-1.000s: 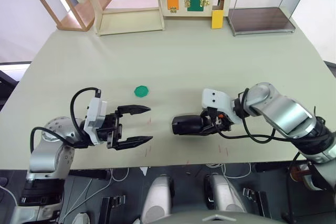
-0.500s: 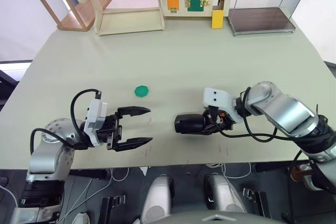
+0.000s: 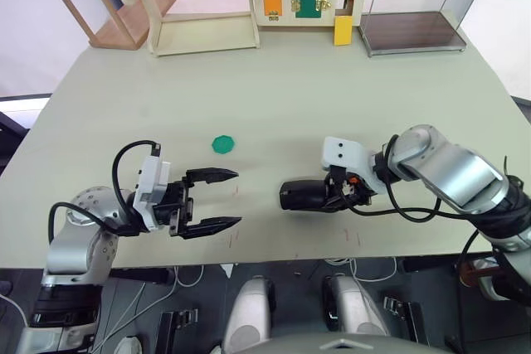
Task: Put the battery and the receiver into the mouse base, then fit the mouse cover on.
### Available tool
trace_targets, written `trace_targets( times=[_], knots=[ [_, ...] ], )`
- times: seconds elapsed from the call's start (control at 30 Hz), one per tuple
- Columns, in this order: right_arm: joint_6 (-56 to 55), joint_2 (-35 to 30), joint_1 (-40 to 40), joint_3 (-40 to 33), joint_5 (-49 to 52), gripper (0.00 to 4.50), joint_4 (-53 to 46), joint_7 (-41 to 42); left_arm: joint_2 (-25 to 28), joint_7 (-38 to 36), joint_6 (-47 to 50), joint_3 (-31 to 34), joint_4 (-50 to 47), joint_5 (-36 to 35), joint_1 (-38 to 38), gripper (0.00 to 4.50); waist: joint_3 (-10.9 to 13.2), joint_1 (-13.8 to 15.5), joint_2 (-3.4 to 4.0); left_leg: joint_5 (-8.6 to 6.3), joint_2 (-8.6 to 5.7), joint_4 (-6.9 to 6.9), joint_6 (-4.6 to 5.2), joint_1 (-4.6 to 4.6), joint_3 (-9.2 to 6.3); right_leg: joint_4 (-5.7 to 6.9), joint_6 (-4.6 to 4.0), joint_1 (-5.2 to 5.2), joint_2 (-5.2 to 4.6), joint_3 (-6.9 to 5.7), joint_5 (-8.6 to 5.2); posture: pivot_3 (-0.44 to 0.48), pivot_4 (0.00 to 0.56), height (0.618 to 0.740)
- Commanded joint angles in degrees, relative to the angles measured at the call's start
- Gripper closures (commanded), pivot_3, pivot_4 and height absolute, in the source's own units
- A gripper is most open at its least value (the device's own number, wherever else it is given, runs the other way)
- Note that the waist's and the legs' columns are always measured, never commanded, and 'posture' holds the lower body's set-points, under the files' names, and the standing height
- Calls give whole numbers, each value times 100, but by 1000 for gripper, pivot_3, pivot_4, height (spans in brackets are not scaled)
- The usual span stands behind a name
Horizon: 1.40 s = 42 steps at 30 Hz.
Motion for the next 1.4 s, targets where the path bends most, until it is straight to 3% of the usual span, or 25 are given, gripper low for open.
trace_targets(
  times=[0.03,1.4],
  knots=[
    [65,-96,-127,-40,29,2046,-175,-45,10,1,-11,-3,-181,-50,-64,0,0,-1,0,0,0,0,0,0,0,0,0,0,0,0,0,0,150,740],
    [93,-485,134,61,173,2046,-86,-153,-11,-26,-48,-77,-107,-37,-107,0,0,3,-1,0,0,2,0,0,0,1,1,0,0,0,0,0,150,740]
  ],
)
